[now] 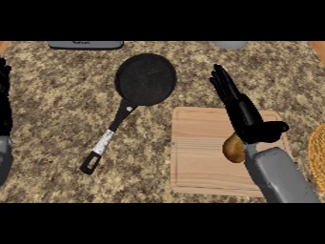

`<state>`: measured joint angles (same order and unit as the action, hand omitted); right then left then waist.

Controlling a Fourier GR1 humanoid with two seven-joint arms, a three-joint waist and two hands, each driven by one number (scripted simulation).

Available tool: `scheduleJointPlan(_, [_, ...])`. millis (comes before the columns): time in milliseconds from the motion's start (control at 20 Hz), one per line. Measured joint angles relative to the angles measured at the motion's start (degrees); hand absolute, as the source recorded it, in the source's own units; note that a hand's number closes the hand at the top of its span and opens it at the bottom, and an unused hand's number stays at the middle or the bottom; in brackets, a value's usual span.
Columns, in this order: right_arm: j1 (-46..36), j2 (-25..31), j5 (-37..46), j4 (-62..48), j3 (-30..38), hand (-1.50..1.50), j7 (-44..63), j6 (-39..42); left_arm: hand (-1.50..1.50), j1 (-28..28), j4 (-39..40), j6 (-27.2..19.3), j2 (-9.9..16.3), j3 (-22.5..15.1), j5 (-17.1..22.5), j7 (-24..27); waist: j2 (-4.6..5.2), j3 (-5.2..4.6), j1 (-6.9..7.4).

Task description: Pick the pear from the cutting board and place it in the pan

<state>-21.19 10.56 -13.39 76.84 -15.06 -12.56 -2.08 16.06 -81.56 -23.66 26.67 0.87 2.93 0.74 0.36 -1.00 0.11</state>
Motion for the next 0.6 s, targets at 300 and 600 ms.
scheduleJointPlan(300, [-3.75,7.85,-0.11,1.72,7.71,1.50,4.09,-0.68,0.00,-1.72,-2.46,4.81,-3.79,-1.77,5.39,-4.40,-0.49,0.74,-0.37])
scheduleJointPlan(600, [4.25,19.63,14.15,4.61,8.10,-1.50,7.44,-10.16,0.00,-5.04,-3.64,8.17,-6.52,-2.81,10.52,-8.11,-1.41,0.67,-3.18])
